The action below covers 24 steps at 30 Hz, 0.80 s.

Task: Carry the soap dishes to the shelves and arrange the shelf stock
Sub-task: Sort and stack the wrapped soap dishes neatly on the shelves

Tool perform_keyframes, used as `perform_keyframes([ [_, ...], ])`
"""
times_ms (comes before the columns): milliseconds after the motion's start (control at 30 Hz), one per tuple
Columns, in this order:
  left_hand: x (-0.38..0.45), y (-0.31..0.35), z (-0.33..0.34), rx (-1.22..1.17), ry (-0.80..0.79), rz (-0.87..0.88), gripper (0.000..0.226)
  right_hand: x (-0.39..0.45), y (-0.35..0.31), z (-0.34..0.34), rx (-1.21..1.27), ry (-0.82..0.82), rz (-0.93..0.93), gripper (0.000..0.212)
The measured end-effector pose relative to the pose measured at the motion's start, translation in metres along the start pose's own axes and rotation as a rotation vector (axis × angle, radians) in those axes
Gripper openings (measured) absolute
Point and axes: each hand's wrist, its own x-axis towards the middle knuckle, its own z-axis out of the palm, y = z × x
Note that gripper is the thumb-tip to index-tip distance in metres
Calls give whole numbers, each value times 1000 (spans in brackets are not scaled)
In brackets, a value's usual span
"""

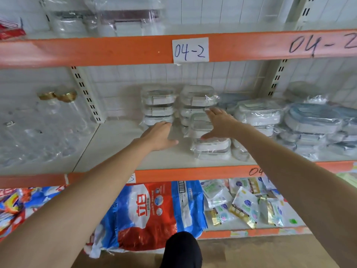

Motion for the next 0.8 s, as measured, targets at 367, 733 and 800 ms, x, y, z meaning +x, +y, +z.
perform_keyframes([
  [367, 25, -2, 2, 22, -77, 50, 67, 21, 10, 7, -2, -10, 13, 111],
  [733, 36, 51, -15, -28, -96, 87, 45, -74, 10, 14, -41, -44, -98, 91],
  [800, 44, 70, -5, -57, -167, 91, 67, -95, 19, 15, -33, -92, -70, 98],
])
